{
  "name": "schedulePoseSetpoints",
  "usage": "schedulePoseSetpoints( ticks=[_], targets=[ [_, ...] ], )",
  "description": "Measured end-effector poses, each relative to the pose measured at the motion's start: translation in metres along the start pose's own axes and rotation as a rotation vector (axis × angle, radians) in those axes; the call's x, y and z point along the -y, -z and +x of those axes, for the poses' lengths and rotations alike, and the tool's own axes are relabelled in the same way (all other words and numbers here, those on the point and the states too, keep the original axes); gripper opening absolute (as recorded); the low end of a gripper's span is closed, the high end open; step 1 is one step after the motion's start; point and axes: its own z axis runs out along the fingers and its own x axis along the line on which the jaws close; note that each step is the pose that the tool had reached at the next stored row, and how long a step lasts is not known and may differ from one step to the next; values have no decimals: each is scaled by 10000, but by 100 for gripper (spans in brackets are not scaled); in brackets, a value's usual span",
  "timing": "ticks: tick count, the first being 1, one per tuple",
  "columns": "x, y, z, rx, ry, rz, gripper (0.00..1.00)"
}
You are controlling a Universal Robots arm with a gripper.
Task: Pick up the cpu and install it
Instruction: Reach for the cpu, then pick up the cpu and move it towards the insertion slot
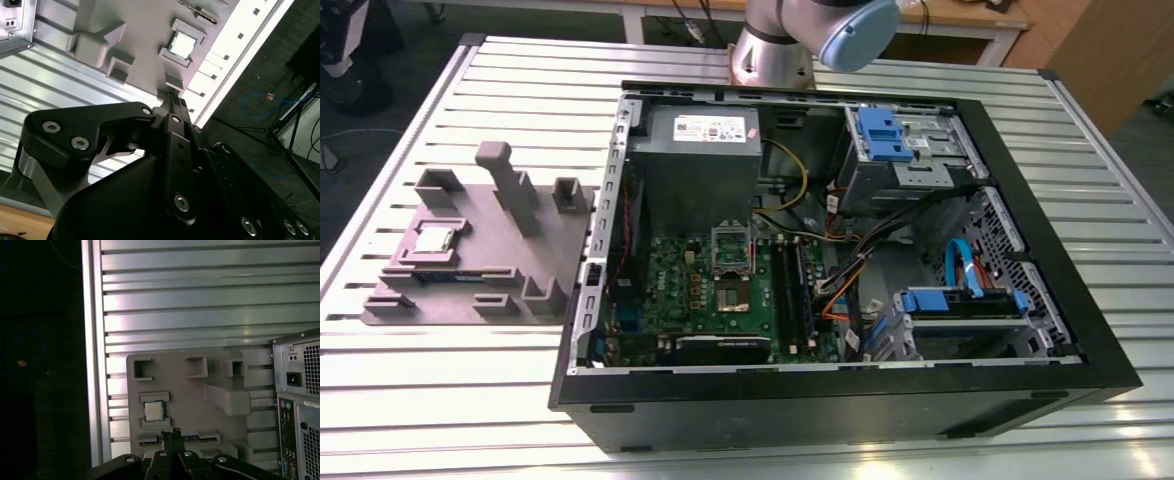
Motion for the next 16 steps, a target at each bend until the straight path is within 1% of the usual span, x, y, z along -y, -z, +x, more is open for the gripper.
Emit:
schedulePoseSetpoints(
  ticks=[4, 7, 11, 16],
  targets=[
    [6, -3, 76, 0, 0, 0, 10],
    [10, -4, 118, -1, 0, -1, 10],
    [12, -5, 150, -2, 0, 0, 10],
    [13, -5, 156, -2, 0, 0, 10]
  ],
)
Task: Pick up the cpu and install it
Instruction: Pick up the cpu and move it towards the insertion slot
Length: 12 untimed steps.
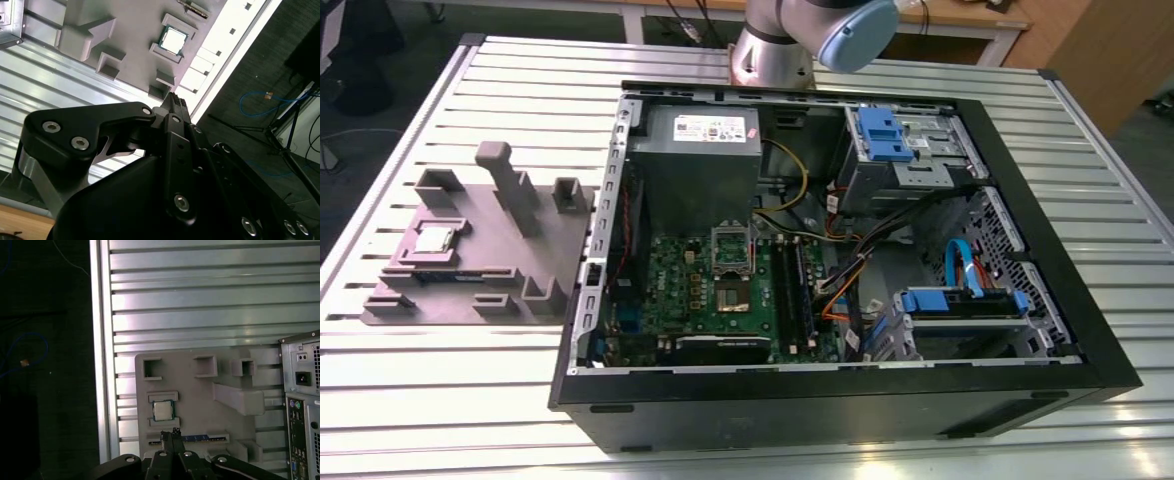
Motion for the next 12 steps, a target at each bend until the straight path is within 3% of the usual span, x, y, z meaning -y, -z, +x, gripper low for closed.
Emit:
schedulePoseSetpoints(
  ticks=[9, 12],
  targets=[
    [0, 0, 1, 0, 0, 0, 10],
    [0, 0, 1, 0, 0, 0, 16]
  ],
)
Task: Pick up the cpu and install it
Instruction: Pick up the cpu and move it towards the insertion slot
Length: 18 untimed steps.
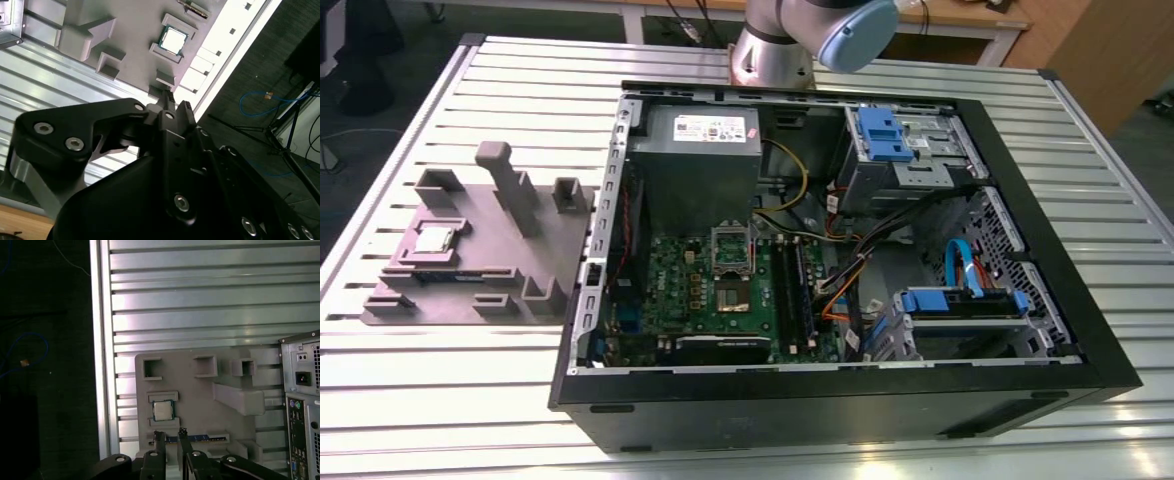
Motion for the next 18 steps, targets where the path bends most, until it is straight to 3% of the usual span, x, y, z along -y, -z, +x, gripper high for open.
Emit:
schedulePoseSetpoints(
  ticks=[1, 2, 3, 4, 6, 7, 12, 15, 16, 18],
  targets=[
    [0, 0, 0, 0, 0, 0, 23],
    [0, 0, 0, 0, 0, 0, 23],
    [0, 0, 0, 0, 0, 0, 35],
    [0, 0, 0, 0, 0, 0, 35],
    [0, 0, 1, 0, 0, 0, 47],
    [0, 0, 1, 0, 0, 0, 47],
    [0, 0, 1, 0, 0, 0, 70],
    [0, 0, 1, 0, 0, 0, 76],
    [0, 0, 2, 0, 0, 0, 82],
    [0, 0, 2, 0, 0, 0, 82]
  ],
)
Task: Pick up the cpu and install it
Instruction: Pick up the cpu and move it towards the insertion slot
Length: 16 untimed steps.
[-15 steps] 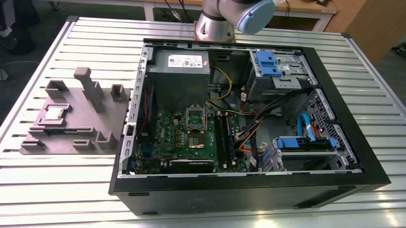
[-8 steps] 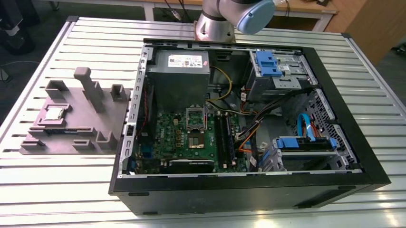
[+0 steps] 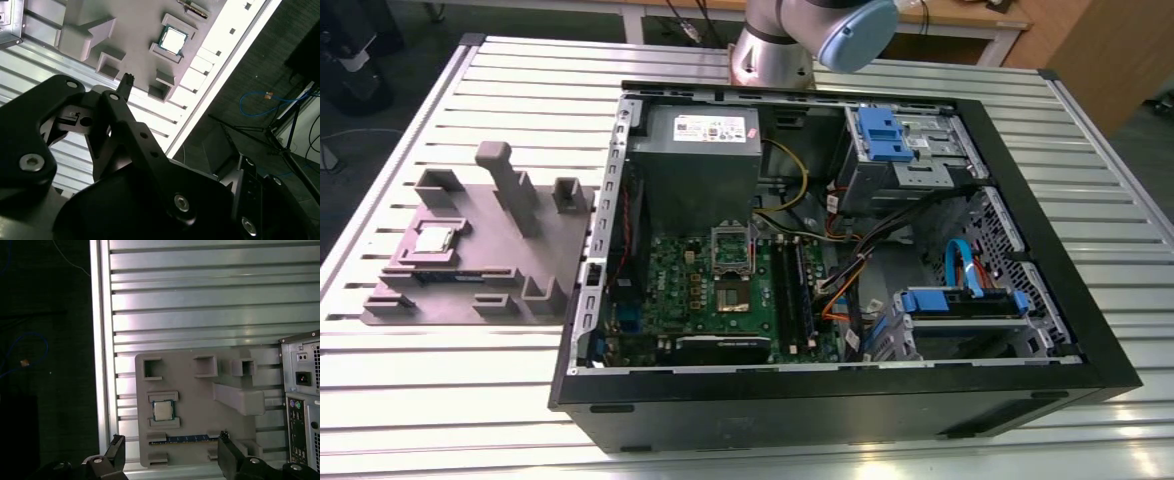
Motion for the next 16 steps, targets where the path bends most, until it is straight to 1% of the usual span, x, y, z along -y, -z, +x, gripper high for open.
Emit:
schedulePoseSetpoints(
  ticks=[9, 10, 11, 12, 14, 15, 16],
  targets=[
    [0, 0, 1, 0, 0, 0, 82],
    [0, 0, 1, -4, 0, 0, 82],
    [0, -1, 2, -21, -2, 0, 82],
    [0, 0, 0, -81, -5, 7, 82],
    [0, -1, -2, -274, -12, 21, 82],
    [0, -4, -2, -331, -15, 26, 82],
    [0, -7, -1, -339, -16, 26, 82]
  ],
)
